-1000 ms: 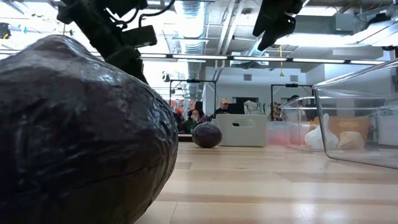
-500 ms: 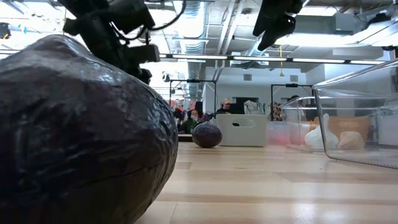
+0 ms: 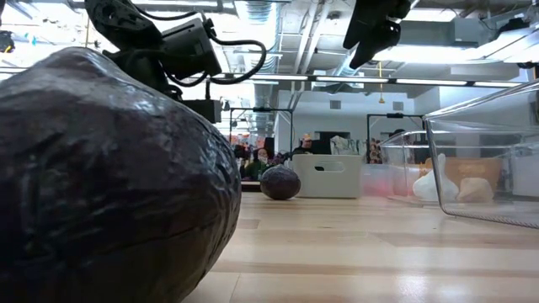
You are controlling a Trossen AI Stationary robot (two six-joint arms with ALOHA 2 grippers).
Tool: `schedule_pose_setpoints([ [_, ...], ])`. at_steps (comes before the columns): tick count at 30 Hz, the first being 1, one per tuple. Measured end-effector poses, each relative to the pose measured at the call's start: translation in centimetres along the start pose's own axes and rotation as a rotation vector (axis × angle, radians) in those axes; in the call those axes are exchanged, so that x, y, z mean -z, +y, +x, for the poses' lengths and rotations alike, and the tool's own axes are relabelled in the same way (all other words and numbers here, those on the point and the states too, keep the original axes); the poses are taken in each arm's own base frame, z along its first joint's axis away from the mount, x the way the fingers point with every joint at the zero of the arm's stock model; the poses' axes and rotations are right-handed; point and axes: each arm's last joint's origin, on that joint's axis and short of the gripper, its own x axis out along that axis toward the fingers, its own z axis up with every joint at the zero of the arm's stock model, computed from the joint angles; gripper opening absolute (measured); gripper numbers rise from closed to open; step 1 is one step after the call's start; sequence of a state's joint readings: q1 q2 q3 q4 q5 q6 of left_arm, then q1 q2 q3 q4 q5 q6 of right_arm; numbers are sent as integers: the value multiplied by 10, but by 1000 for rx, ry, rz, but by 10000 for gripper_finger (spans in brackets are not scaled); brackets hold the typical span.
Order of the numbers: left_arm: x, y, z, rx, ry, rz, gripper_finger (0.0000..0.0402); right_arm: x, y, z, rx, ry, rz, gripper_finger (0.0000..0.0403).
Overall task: Sort produce into baskets
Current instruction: Put the green lime into the blue bin
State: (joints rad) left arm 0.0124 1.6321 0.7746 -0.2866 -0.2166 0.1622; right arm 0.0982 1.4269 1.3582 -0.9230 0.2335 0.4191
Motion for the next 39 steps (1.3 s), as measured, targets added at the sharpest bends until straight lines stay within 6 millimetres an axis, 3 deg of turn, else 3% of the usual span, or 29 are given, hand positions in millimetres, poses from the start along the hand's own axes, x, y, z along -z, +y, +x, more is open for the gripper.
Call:
schedule_pose_setpoints([
  [11,-8,2,-7,37,-31,-81,196,1,-1,-1,6,13,-37,350],
  [17,-41,2,-23,130,-172,-188,205,5,-4,-6,16,32,-42,350],
  [25,-94,-8,-54,222,-612,-334,208,8,-11,-34,-16,-41,-29,350],
  [33,-123,-39,-65,348,-964,-438,208,14,-25,-74,-61,-177,41,350],
  [39,-163,-73,-57,397,-1061,-413,208,16,-27,-92,-109,-258,54,350],
])
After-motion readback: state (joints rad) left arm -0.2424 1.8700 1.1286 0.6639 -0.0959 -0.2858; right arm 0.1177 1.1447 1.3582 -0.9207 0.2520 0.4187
